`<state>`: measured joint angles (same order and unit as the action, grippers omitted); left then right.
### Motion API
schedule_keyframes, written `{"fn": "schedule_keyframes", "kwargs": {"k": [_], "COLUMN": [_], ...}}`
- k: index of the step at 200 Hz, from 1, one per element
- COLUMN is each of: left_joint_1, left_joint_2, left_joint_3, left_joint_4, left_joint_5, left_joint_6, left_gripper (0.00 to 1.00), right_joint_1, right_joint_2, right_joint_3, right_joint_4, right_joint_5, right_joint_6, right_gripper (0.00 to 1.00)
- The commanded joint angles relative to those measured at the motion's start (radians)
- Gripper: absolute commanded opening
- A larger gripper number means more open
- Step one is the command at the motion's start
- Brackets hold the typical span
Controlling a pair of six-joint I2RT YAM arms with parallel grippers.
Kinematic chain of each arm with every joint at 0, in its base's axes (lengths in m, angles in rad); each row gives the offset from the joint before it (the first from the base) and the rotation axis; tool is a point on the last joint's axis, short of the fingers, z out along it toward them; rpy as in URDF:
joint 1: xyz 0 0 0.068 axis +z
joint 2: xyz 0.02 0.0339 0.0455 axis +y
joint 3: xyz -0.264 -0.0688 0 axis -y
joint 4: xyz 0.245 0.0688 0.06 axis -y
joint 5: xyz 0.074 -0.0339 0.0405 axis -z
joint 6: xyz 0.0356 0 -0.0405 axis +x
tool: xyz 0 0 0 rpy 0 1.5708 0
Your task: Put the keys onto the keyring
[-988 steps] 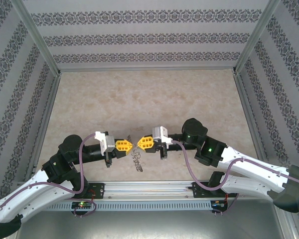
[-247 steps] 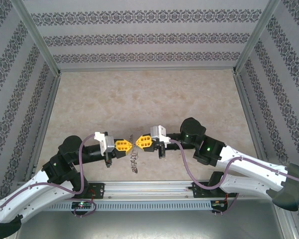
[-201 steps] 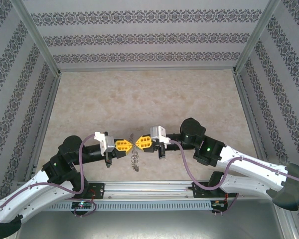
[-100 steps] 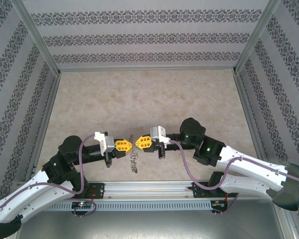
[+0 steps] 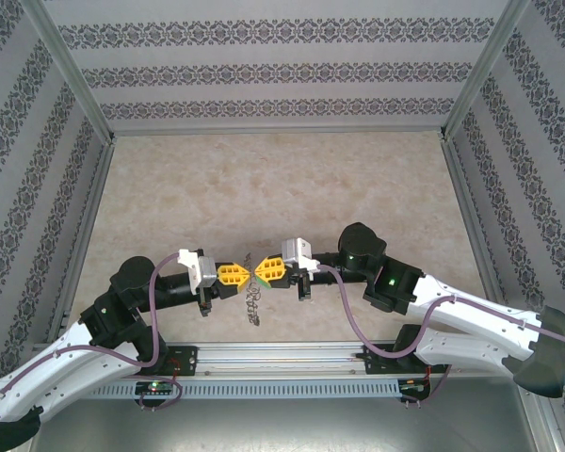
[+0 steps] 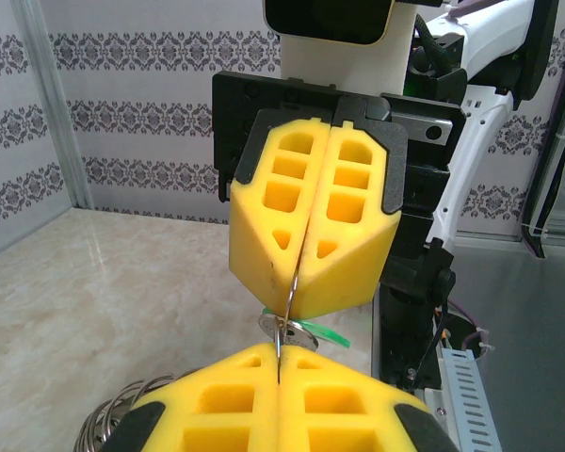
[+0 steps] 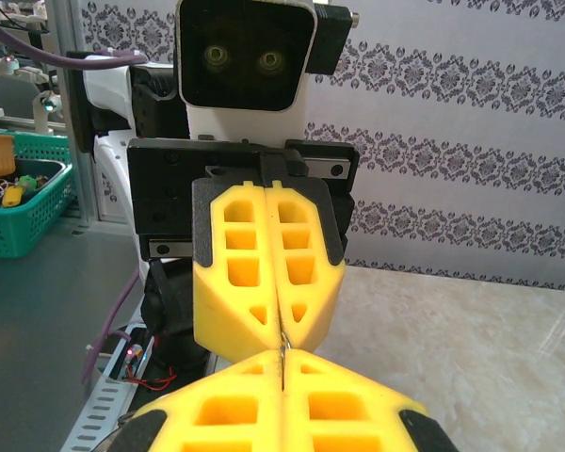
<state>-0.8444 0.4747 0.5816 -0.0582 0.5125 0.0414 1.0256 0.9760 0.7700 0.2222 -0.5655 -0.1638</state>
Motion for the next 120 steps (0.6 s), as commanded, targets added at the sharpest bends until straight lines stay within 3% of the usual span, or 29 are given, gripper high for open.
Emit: {"fn": "schedule_keyframes", "kwargs": {"k": [1,120], "left_joint_1": [-0.012,-0.012], "left_joint_2": [-0.014,-0.011], "left_joint_3": [0.007,0.012], "left_joint_4": [0.091,0.096], "left_joint_5": [0.011,0.012], "left_joint_6": [-0.005,-0.006], "left_gripper": [0.0,0.0], "right_joint_1": [0.01,0.01], "right_joint_2": [-0.012,-0.025], "right_joint_3": [0.019,-0.001], "right_joint_4": [0.029,0.038], "right_joint_5": [0.007,0.02], "right_joint_6": [-0.017,-0.01], "right_gripper": [0.0,0.0]}}
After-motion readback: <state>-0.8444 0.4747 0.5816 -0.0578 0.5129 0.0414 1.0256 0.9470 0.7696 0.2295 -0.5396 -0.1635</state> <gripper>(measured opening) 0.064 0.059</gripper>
